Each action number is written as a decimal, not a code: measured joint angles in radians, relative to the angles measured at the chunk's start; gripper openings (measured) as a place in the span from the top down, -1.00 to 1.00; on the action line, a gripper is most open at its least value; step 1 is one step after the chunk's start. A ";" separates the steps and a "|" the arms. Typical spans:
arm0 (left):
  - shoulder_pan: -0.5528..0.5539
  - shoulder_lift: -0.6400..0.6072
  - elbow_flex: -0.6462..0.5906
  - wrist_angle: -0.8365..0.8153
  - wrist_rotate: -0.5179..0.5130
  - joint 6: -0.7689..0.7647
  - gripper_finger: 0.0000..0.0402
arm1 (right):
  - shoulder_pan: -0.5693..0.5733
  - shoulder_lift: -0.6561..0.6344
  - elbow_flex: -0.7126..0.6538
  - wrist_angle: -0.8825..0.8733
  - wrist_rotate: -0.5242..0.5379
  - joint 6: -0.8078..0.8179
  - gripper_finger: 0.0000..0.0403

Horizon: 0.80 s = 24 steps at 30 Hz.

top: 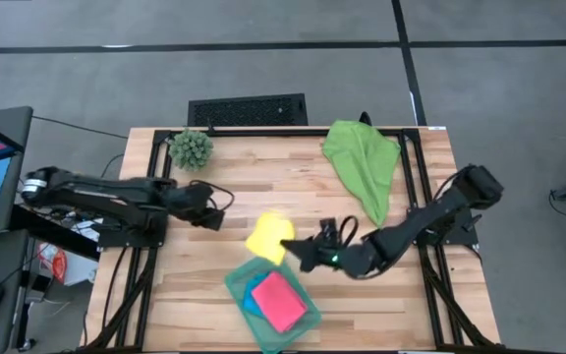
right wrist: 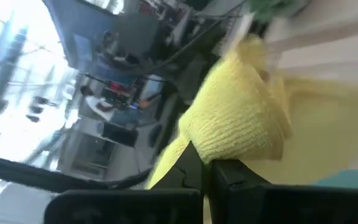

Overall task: Fold microfiber towels
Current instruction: Put the folded yellow microfiber towel into the bin

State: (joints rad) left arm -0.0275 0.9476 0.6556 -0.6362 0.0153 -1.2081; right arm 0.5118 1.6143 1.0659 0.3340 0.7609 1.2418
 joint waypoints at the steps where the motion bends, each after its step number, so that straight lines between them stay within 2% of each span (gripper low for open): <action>1: -0.015 -0.034 0.000 -0.018 -0.014 -0.017 1.00 | 0.008 0.030 0.035 -0.002 0.006 0.000 0.93; 8: -0.092 -0.192 0.001 -0.049 -0.118 -0.135 1.00 | 0.046 0.234 0.295 -0.055 0.022 -0.015 0.93; 12: -0.120 -0.245 0.000 -0.085 -0.190 -0.186 1.00 | 0.062 0.332 0.386 -0.064 0.035 -0.016 0.92; 16: -0.145 -0.258 0.000 -0.088 -0.255 -0.218 1.00 | 0.117 0.423 0.443 -0.058 0.173 0.075 0.92; 19: -0.162 -0.248 0.000 -0.083 -0.260 -0.218 1.00 | 0.168 0.491 0.462 -0.058 0.277 0.201 0.93; 24: -0.188 -0.229 0.000 -0.057 -0.257 -0.195 1.00 | 0.233 0.582 0.497 -0.051 0.360 0.366 0.91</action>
State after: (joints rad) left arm -0.2154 0.7189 0.6556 -0.6932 -0.2420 -1.4031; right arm 0.7449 2.1962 1.5627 0.2834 1.1209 1.6079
